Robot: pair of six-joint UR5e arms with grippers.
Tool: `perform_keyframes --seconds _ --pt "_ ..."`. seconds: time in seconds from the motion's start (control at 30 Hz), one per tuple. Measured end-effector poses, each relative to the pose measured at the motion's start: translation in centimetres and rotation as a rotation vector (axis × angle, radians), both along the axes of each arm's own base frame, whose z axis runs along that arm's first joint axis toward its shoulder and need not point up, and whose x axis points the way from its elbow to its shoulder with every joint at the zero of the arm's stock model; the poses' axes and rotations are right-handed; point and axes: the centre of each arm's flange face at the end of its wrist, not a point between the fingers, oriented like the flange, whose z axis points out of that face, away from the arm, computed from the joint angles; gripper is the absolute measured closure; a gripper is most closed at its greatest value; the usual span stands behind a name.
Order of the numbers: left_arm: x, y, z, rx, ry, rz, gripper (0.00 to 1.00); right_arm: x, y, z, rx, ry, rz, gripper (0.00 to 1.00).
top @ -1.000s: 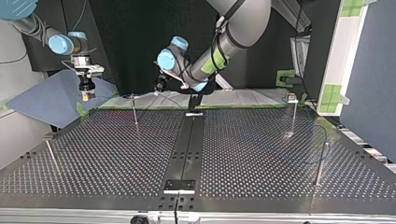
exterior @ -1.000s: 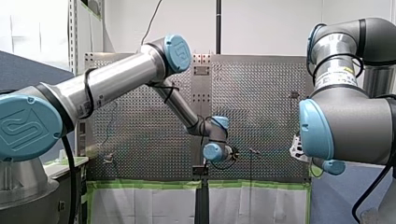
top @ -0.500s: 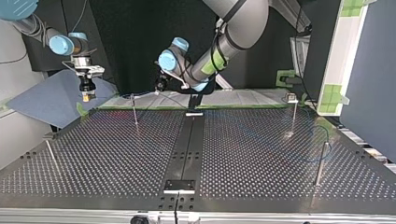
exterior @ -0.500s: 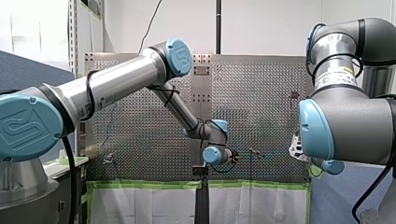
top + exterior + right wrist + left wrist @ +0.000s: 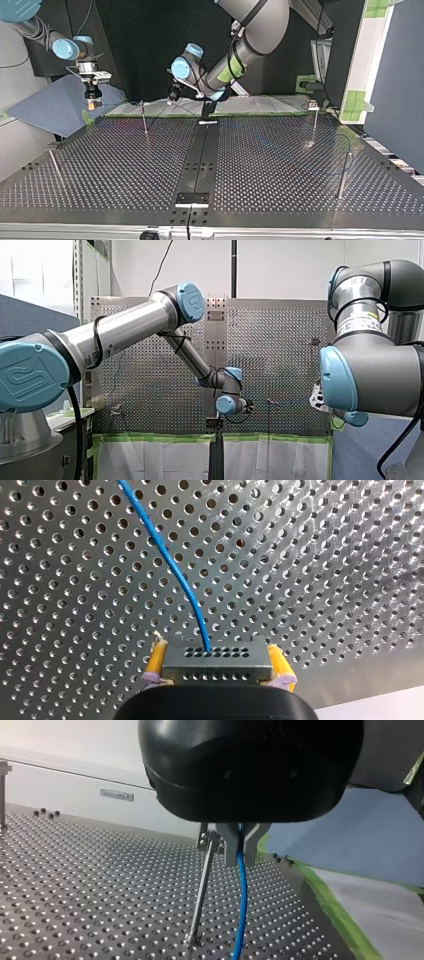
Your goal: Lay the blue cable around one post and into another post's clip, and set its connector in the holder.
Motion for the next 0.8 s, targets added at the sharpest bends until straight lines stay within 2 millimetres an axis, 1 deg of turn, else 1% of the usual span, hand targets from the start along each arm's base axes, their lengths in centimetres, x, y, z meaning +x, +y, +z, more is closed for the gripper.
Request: perform_keyframes --seconds 0.3,0.53,0.7,0.8 --pt "1.1 0.1 0.5 -0.016 -0.006 0.001 0.98 0.2 -0.4 0.1 -0.001 -0.001 0.003 1.00" --pt "1.6 -0.2 -1.5 0.009 0.020 -0.003 0.98 0.2 -0.5 0.0 0.002 0.000 0.005 1.00" --pt "1.9 -0.4 -1.6 0.008 0.022 -0.003 0.98 0.4 -0.5 -0.2 0.005 0.000 0.009 1.00" --pt "2.0 -0.3 -1.6 0.003 0.024 -0.003 0.98 0.5 -0.5 -0.7 0.015 0.003 0.008 1.00"
